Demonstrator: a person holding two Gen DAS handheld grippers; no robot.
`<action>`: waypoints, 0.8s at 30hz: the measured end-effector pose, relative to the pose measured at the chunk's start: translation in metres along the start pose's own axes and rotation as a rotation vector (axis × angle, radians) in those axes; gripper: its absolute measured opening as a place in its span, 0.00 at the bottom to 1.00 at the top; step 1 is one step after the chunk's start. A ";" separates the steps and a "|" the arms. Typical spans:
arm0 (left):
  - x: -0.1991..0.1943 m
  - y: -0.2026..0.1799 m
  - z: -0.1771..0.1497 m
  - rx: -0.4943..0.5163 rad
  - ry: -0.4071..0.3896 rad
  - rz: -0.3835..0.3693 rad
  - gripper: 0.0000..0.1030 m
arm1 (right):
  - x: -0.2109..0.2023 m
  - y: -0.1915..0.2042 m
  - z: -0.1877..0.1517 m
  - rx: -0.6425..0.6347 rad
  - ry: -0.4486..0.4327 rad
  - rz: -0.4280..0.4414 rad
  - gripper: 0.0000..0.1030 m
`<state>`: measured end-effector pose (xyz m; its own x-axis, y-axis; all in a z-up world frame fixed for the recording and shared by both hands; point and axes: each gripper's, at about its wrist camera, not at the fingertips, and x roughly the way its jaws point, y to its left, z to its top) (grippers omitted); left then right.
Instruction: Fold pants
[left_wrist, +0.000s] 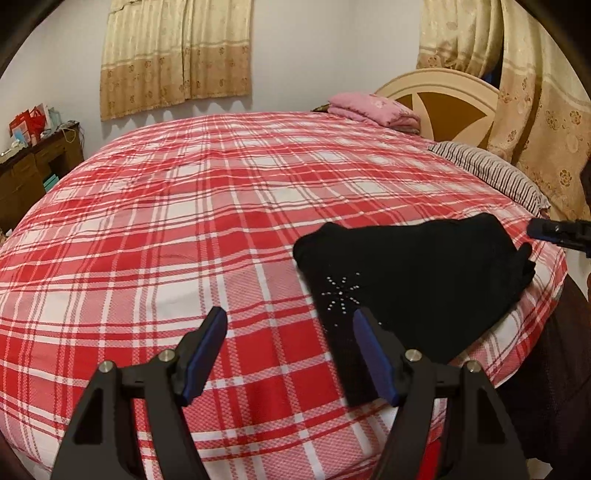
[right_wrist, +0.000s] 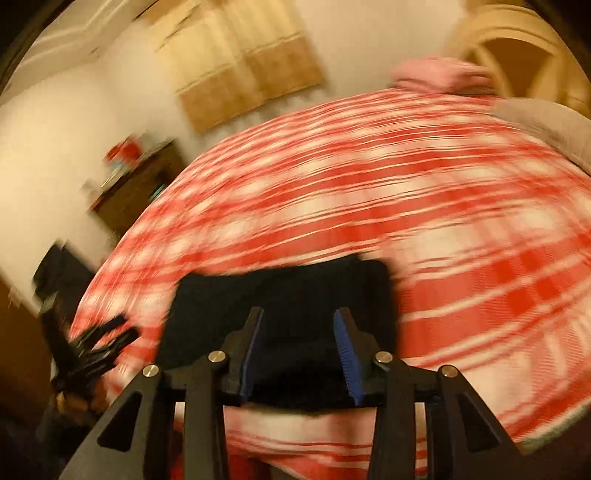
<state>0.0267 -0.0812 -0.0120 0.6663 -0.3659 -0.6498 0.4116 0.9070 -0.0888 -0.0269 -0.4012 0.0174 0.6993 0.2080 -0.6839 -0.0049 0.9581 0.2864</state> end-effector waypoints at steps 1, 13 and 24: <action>-0.001 -0.001 0.000 0.004 -0.001 0.004 0.71 | 0.012 0.012 -0.001 -0.044 0.031 -0.003 0.40; -0.002 0.010 -0.001 -0.033 -0.004 0.031 0.80 | 0.025 -0.029 -0.045 0.062 0.155 0.050 0.30; 0.010 0.008 0.012 -0.084 0.044 0.005 0.84 | -0.009 -0.006 -0.013 0.032 -0.024 -0.066 0.50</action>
<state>0.0446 -0.0802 -0.0104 0.6394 -0.3538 -0.6827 0.3533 0.9238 -0.1478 -0.0423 -0.4066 0.0135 0.7146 0.1397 -0.6855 0.0645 0.9625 0.2634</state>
